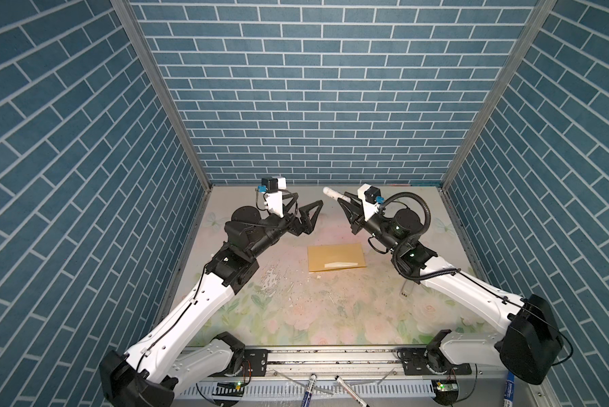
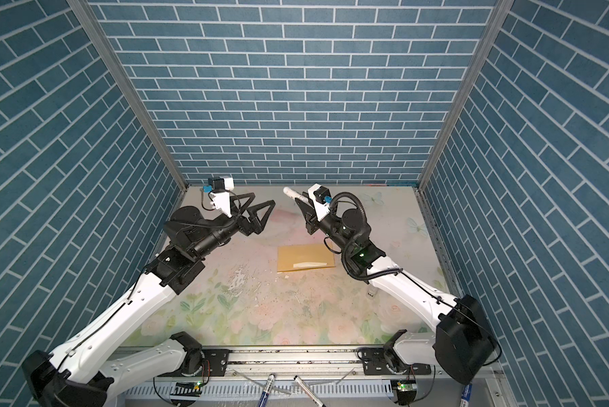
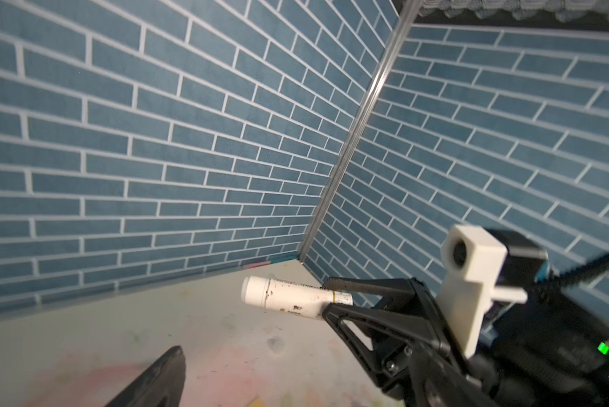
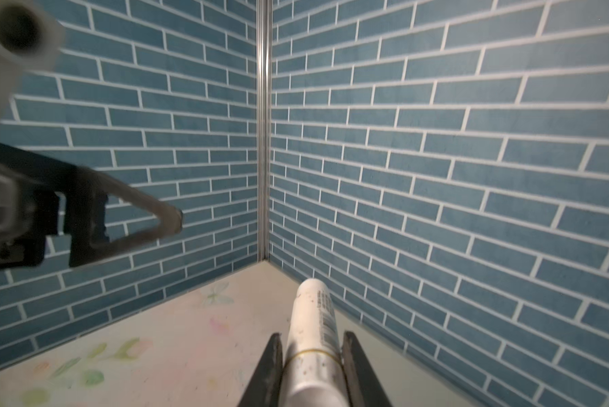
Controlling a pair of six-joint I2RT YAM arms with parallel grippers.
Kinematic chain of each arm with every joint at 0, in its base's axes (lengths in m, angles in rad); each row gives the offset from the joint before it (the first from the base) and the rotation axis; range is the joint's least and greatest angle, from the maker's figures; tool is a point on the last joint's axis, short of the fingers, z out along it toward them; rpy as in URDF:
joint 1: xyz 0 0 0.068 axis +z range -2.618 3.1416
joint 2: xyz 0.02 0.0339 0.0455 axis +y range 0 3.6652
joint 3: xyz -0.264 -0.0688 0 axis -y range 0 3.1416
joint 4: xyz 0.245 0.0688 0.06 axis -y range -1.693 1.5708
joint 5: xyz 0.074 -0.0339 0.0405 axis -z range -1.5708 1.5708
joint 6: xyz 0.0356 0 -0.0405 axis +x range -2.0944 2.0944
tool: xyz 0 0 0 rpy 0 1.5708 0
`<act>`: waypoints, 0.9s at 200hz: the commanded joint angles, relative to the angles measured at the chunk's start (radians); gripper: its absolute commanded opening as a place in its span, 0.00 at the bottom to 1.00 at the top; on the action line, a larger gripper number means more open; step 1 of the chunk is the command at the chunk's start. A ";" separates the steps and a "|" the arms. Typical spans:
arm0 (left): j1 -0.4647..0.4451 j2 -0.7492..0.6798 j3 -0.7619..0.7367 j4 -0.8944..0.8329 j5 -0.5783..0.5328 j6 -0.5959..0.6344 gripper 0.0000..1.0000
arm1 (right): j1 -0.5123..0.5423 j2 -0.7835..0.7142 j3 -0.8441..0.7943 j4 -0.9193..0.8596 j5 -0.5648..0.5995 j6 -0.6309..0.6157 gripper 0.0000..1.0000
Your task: Place the letter into the envelope and seal it
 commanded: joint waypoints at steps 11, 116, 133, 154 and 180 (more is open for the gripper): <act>-0.023 -0.006 -0.038 -0.070 0.050 0.417 1.00 | -0.006 -0.030 0.154 -0.426 -0.048 0.054 0.00; -0.094 0.060 -0.098 -0.096 0.101 0.785 0.88 | -0.006 0.022 0.334 -0.832 -0.314 0.087 0.00; -0.094 0.074 -0.103 -0.098 0.111 0.810 0.85 | -0.006 0.025 0.338 -0.837 -0.358 0.086 0.00; -0.094 0.096 -0.095 -0.121 0.147 0.831 0.81 | -0.007 0.026 0.338 -0.840 -0.369 0.083 0.00; -0.094 0.118 -0.093 -0.120 0.188 0.832 0.78 | -0.007 0.028 0.339 -0.842 -0.373 0.079 0.00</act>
